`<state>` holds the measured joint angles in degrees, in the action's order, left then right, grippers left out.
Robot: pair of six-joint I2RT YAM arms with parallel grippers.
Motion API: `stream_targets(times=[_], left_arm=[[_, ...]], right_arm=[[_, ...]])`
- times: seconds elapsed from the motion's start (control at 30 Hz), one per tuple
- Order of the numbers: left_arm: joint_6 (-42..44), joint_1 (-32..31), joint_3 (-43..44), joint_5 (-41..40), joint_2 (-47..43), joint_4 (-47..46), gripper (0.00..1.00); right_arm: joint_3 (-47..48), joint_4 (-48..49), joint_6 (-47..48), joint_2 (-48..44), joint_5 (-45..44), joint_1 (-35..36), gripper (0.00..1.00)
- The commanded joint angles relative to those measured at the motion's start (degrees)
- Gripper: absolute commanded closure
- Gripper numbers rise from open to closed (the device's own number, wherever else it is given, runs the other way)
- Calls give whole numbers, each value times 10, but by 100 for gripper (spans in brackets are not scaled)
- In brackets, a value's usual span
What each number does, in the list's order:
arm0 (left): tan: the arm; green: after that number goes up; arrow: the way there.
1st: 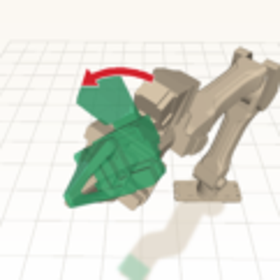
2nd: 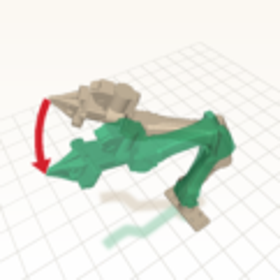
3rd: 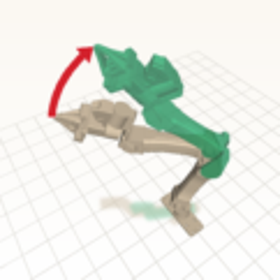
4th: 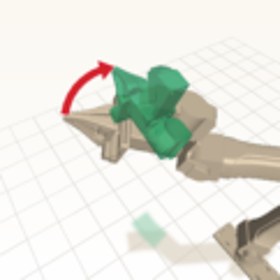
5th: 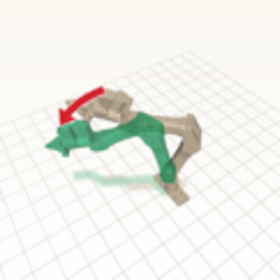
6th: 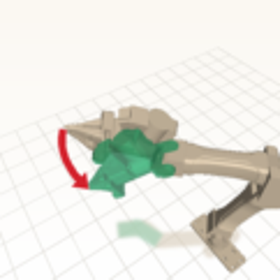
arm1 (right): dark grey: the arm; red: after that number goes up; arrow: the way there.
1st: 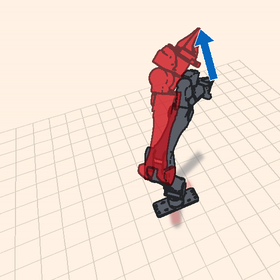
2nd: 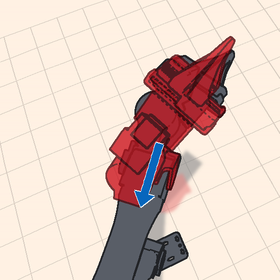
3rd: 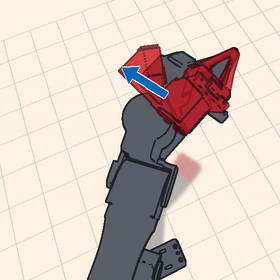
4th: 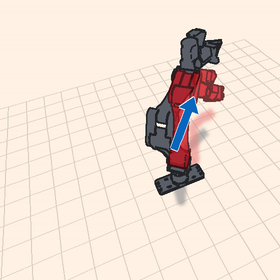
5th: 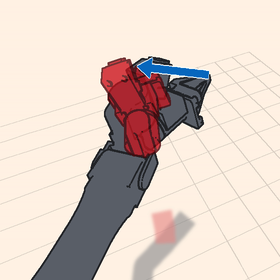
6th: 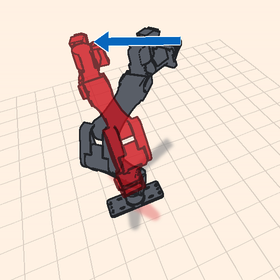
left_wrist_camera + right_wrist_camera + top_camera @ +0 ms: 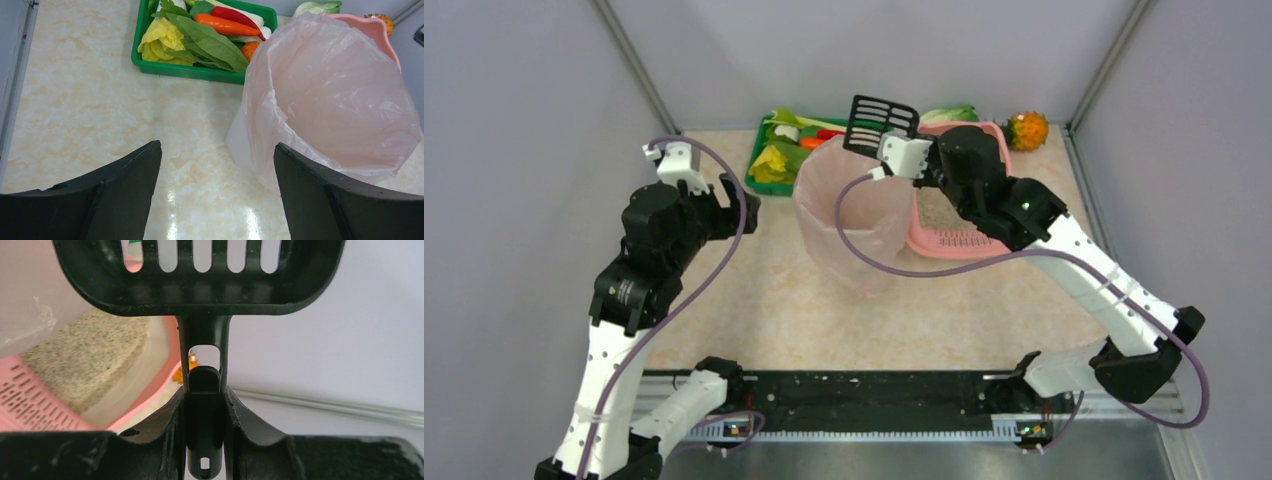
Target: Clean the litter box
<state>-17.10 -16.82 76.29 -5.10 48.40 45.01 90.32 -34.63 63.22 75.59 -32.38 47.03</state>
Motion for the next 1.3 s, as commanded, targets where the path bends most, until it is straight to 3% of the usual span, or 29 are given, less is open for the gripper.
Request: stream_targets(times=[0.0,0.37,0.5,0.7,0.87,1.1,1.27], left_arm=[[-9,-1,9,13,1,-22,12],[-13,-1,17,33,9,-25,12],[-16,-1,20,48,13,-31,12],[-39,-1,29,135,24,-59,12],[-91,-1,67,219,51,-99,12],[-203,-2,91,349,83,-198,12],[-250,-2,79,378,88,-239,13]], right_arm=[[77,-125,-204,11,71,-46,100],[140,-236,-458,28,246,-210,100],[136,-267,-505,41,299,-244,100],[130,-263,-518,24,373,-248,100],[162,-278,-509,11,406,-218,100],[226,-339,-496,40,370,-86,100],[227,-368,-479,52,345,-23,100]])
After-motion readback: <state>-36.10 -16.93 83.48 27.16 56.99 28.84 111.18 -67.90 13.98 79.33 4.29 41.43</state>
